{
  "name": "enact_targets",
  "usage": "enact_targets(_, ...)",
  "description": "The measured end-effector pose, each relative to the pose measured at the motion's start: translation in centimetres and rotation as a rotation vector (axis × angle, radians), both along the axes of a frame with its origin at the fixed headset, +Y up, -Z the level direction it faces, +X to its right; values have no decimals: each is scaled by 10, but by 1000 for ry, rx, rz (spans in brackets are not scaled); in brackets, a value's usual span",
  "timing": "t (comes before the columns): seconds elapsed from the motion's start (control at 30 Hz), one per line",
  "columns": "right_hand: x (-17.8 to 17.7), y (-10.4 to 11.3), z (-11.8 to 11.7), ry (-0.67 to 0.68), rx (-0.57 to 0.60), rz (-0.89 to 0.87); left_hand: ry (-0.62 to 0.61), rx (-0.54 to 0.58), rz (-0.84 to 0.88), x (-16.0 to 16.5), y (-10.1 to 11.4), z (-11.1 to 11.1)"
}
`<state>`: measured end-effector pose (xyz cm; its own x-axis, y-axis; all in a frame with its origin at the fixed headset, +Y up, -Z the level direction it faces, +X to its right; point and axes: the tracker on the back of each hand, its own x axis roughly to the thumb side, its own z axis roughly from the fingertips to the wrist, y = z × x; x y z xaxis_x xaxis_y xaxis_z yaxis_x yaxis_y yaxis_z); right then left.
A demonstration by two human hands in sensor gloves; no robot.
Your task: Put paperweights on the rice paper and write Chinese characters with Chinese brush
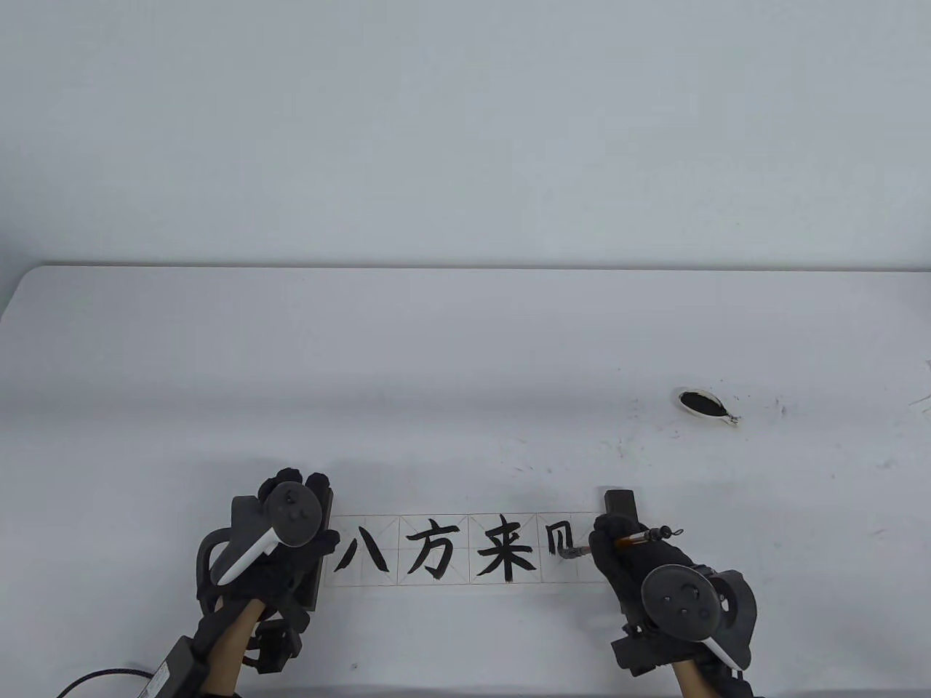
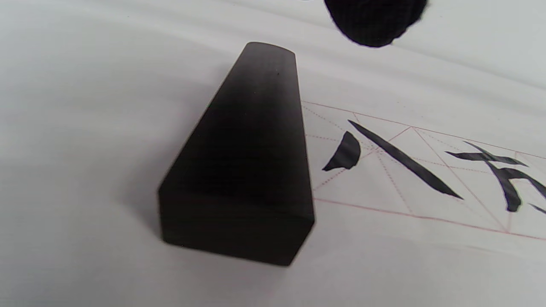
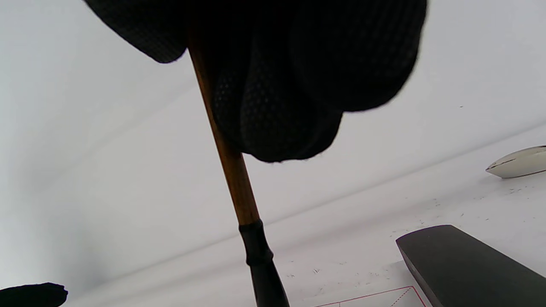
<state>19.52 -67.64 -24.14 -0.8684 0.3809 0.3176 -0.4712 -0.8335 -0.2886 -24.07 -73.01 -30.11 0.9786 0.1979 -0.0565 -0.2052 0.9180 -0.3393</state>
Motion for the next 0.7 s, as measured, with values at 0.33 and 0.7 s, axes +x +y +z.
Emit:
enact_targets(0.33, 7, 5, 3, 27, -14, -122, 2, -2, 1, 0, 0, 1)
enact_targets(0.7, 5, 2, 1, -6, -14, -38, -2, -4, 0, 0, 0, 0)
